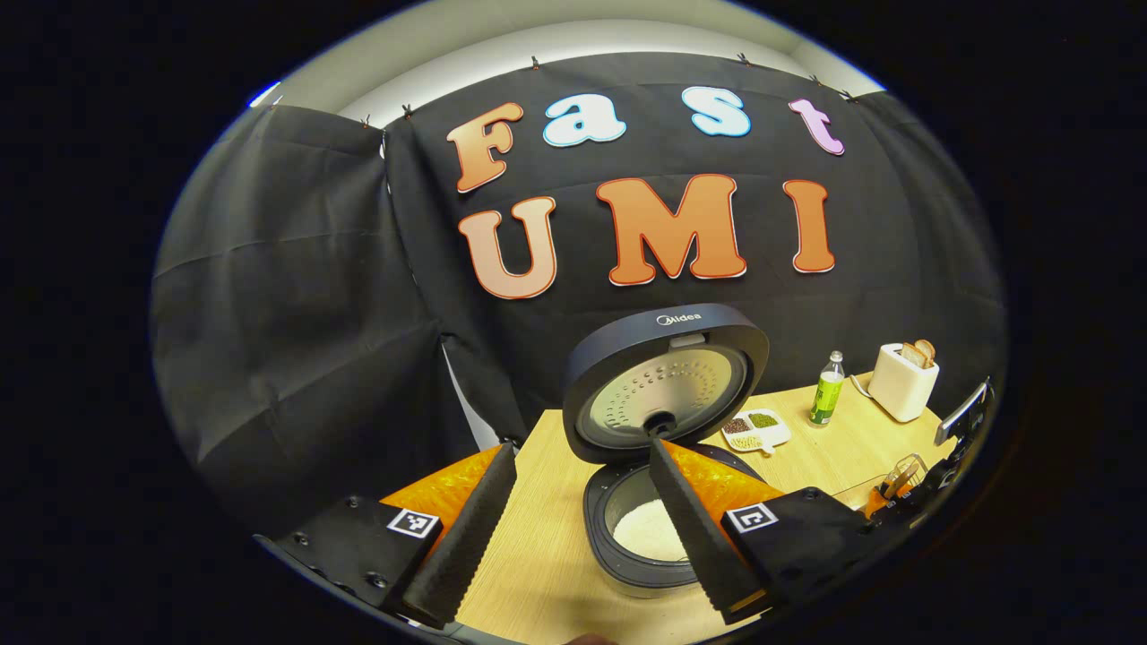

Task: Close the left gripper, press the button to open the rice cooker; take a wooden spoon from the chopstick holder with the right hand, scoop a spoonful of rice and pour it into the rice cooker, then put the wooden spoon back into the chopstick holder.

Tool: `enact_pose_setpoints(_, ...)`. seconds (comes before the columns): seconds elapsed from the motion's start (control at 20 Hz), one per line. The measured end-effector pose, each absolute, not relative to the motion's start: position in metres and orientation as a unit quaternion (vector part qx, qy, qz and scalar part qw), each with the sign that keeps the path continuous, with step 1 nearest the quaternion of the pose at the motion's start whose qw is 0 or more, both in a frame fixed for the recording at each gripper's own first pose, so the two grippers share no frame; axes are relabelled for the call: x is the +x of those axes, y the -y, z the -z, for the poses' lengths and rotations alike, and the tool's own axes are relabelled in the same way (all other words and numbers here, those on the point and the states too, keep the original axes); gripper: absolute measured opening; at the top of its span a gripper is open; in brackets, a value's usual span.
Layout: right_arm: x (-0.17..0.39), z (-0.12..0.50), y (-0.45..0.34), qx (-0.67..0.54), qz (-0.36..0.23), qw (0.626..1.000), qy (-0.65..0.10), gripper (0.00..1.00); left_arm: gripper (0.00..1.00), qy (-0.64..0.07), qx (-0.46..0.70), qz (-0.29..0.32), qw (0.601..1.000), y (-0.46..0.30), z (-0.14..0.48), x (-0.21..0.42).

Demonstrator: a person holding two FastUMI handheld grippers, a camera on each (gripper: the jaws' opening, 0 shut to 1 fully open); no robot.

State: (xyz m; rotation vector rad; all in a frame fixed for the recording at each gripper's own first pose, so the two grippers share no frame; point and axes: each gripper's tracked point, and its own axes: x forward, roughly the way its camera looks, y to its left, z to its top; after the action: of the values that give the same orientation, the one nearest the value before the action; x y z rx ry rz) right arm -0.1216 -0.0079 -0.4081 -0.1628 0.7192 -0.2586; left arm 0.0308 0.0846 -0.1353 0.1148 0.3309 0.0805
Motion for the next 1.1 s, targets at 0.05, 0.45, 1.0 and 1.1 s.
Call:
enact_pose_setpoints(0.05, -0.122, 0.41, 0.007, -0.077, 0.131, 0.925, -0.347, 0.07, 1.0, -0.165, 0.058, -0.039, 0.984, -0.087, 0.137, 0.031)
enact_pose_setpoints(0.45, -0.123, 0.405, -0.045, -0.014, 0.102, 0.935, -0.34, 0.07, 1.0, -0.177, 0.057, -0.046, 0.982, -0.108, 0.145, 0.029)
enact_pose_setpoints(1.0, -0.117, 0.424, -0.05, 0.231, 0.116, 0.884, -0.39, 0.07, 1.0, -0.176, 0.059, -0.046, 0.982, -0.116, 0.144, 0.029)
enact_pose_setpoints(1.1, -0.117, 0.428, -0.044, 0.274, 0.126, 0.869, -0.393, 0.07, 0.94, -0.177, 0.059, -0.042, 0.981, -0.113, 0.145, 0.029)
